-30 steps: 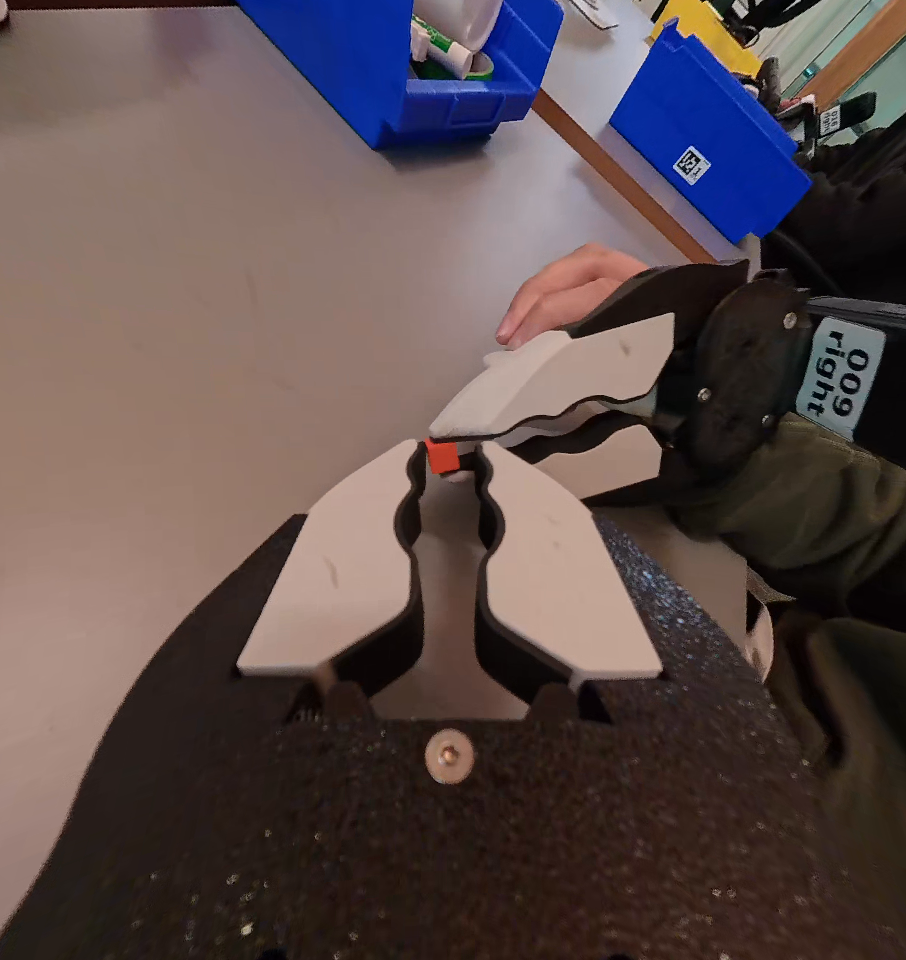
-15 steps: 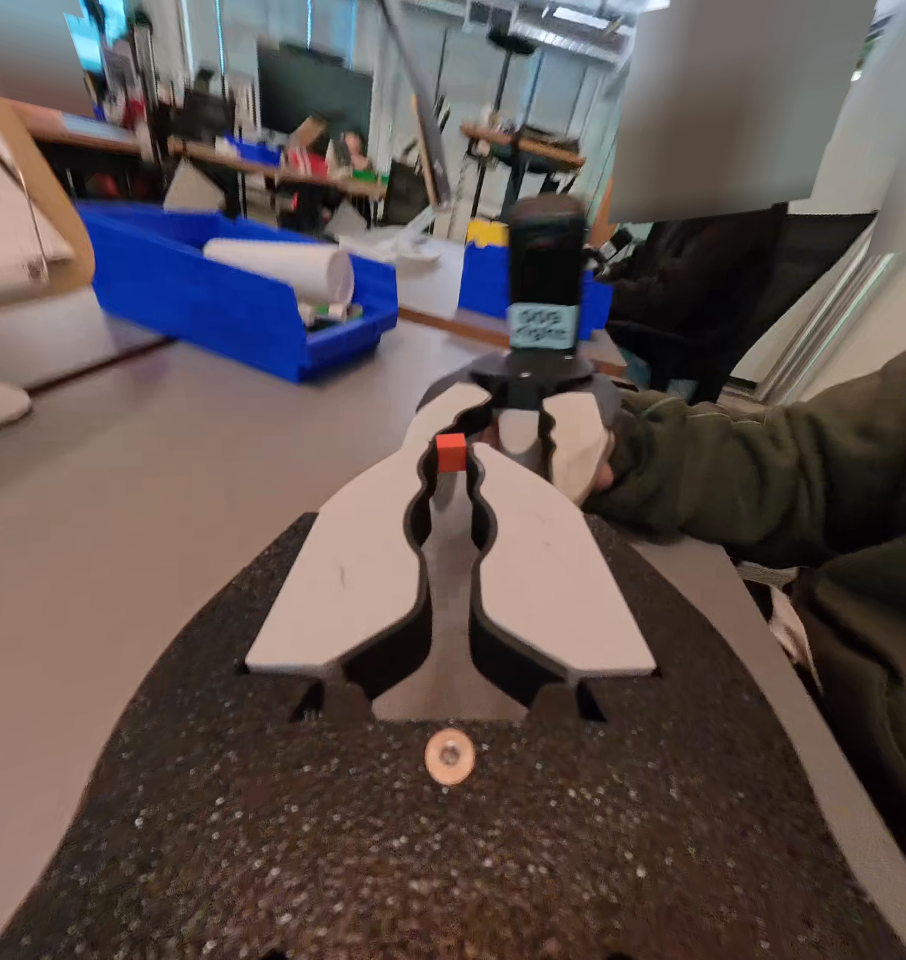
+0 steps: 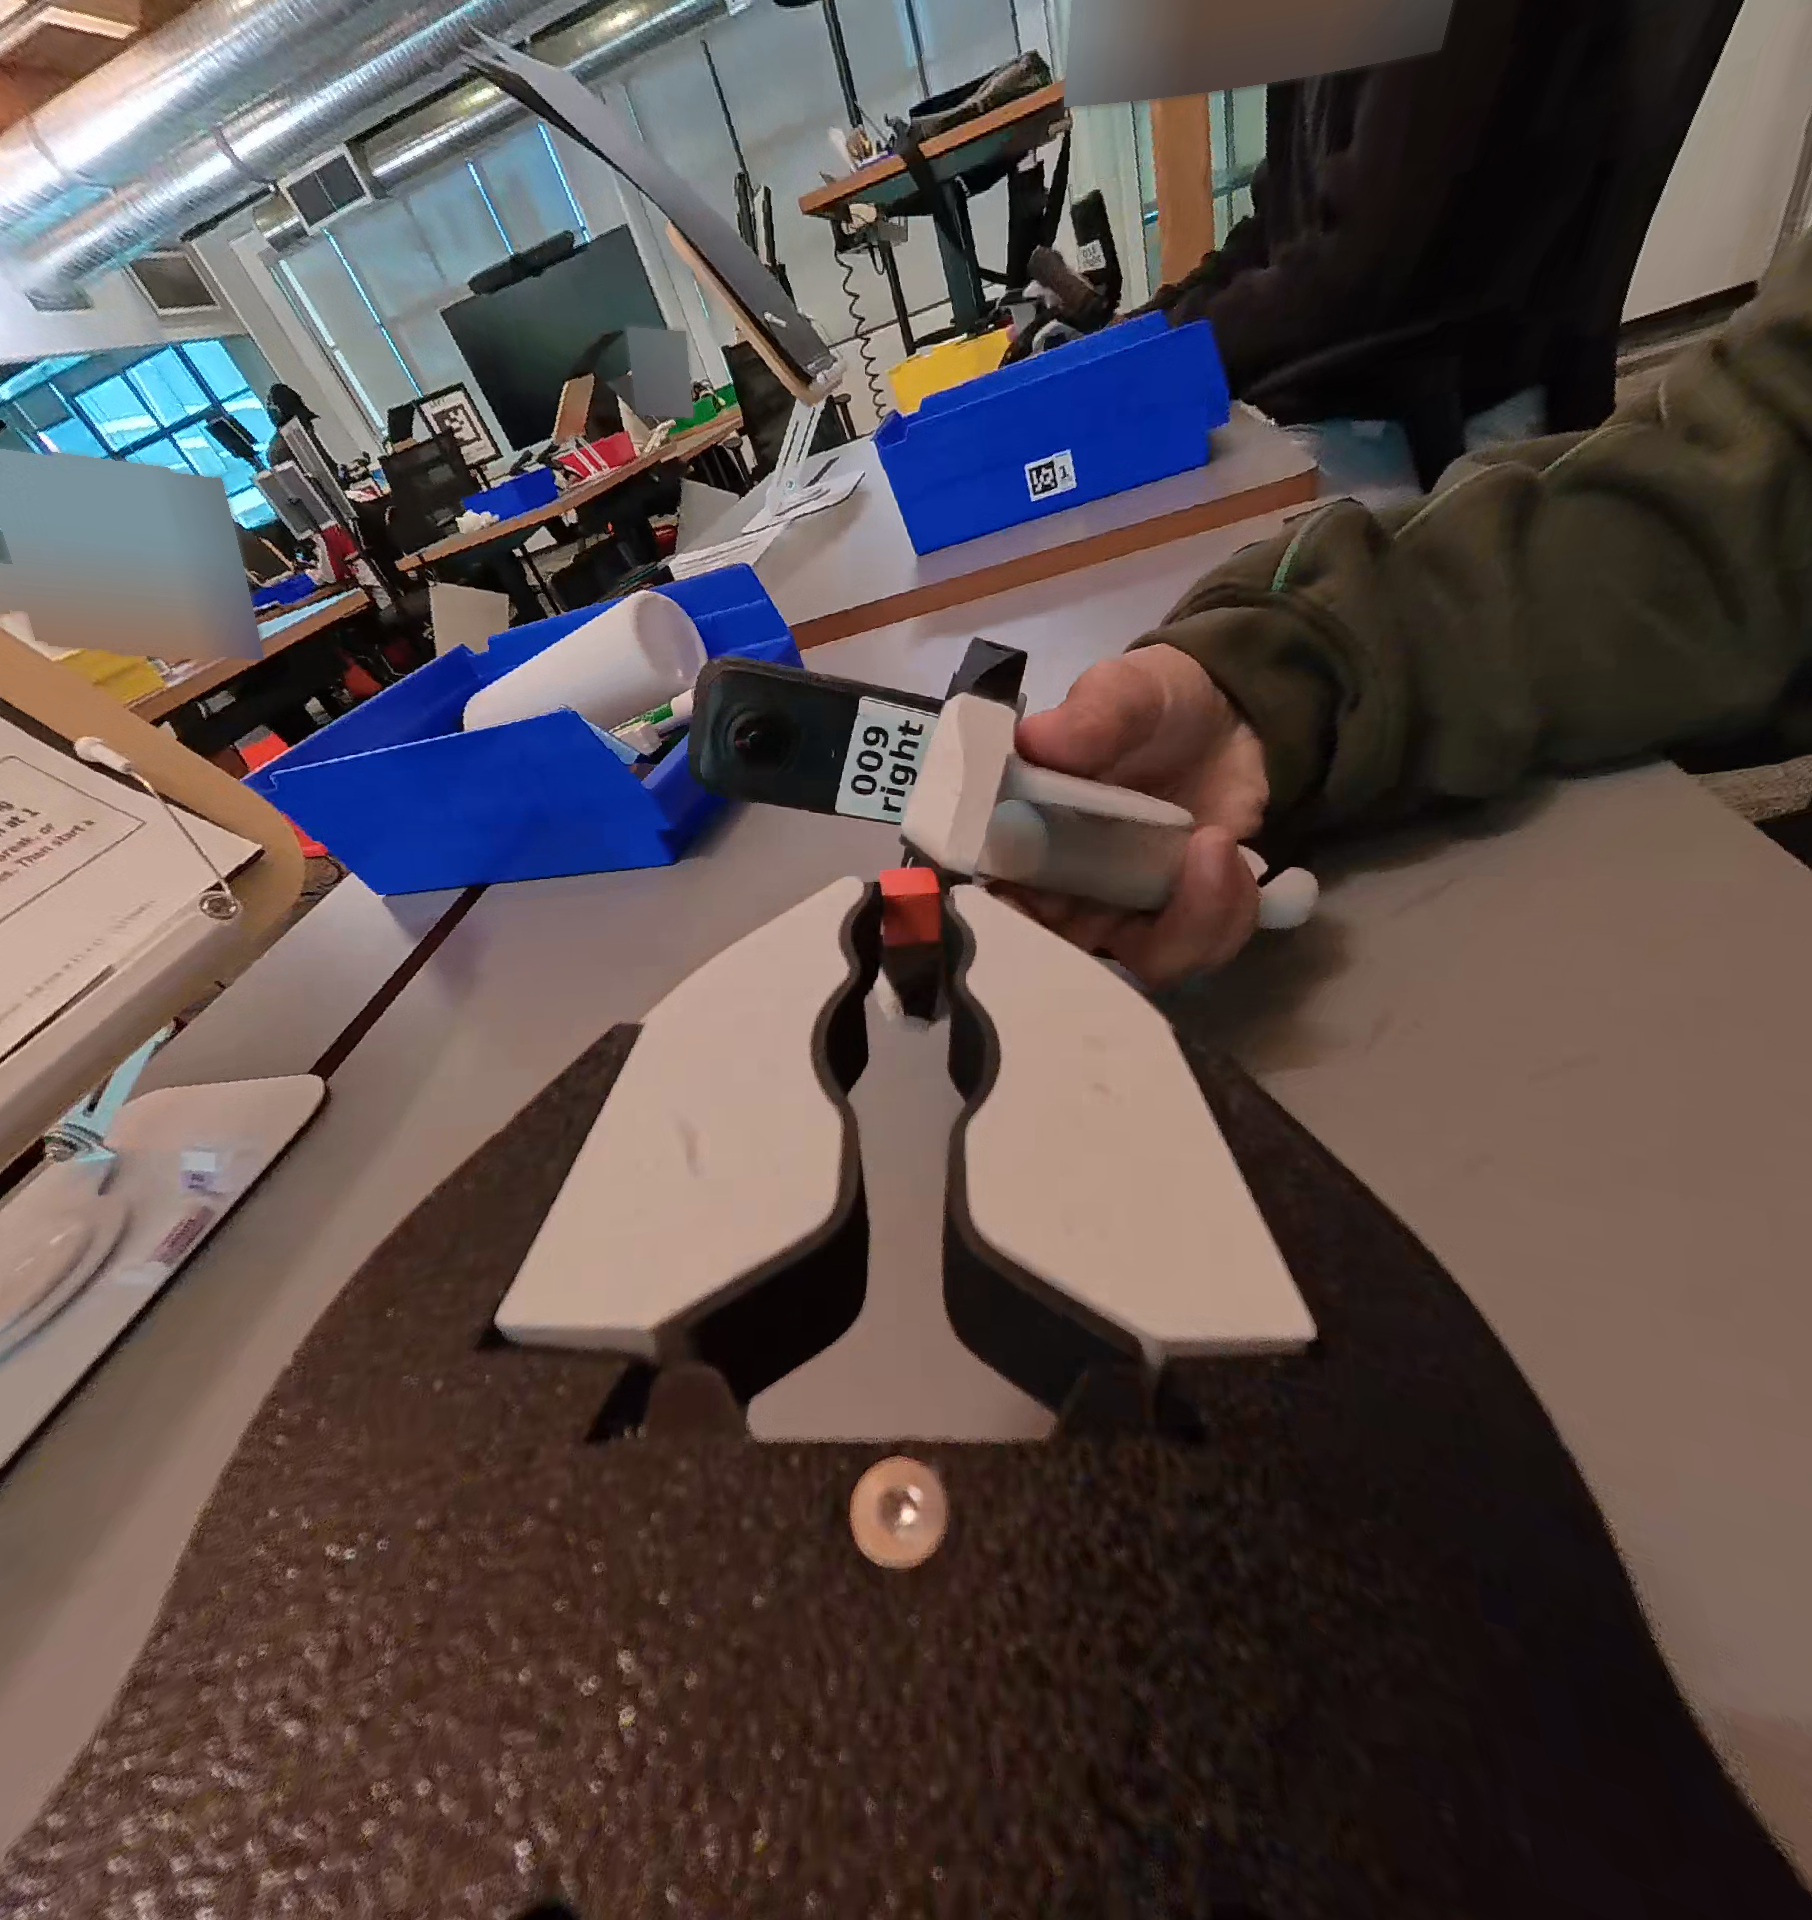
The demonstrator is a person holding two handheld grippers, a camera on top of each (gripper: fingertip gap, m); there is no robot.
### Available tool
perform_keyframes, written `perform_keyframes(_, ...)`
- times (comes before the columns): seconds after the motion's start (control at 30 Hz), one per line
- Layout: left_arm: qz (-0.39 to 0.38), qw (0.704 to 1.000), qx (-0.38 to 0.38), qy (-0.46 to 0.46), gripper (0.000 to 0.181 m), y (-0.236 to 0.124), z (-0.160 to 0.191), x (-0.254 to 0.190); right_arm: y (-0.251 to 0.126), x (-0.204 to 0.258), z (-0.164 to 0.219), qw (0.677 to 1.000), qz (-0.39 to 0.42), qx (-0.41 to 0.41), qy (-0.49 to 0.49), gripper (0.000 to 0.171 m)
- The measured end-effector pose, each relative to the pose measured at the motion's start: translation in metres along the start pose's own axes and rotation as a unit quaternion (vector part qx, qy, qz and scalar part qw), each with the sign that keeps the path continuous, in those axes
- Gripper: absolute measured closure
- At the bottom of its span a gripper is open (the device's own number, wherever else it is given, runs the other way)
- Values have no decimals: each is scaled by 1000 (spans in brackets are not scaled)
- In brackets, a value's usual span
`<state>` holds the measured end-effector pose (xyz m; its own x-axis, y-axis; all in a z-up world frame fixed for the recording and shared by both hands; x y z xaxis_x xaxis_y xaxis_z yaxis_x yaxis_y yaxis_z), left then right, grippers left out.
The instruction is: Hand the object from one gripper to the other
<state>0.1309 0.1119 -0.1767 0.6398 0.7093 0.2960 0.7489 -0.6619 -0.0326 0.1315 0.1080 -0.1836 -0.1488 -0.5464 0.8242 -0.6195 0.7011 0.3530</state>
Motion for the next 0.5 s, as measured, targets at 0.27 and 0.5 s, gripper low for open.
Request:
perform_keyframes(0.27, 5, 999, 14, 32, 172, 0, 2, -3, 0, 4, -1, 1000, -20, -3, 24, 159)
perform_keyframes(0.5, -7, 998, 43, 44, 170, 2, 10, -2, -4, -4, 0, 998, 22, 31, -41, 161)
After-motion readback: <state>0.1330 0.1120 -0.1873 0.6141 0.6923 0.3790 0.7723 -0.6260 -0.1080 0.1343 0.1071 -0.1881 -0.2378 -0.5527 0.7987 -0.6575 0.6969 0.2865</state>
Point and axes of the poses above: each gripper's, where its closed fingertips meet, y out along the fingers, z out of its underside, x = y × z across the jaws, the point moved 1 cm from there along -y, back along the fingers, and after that the axes turned 4 degrees about -x, right-handed, at the moved point
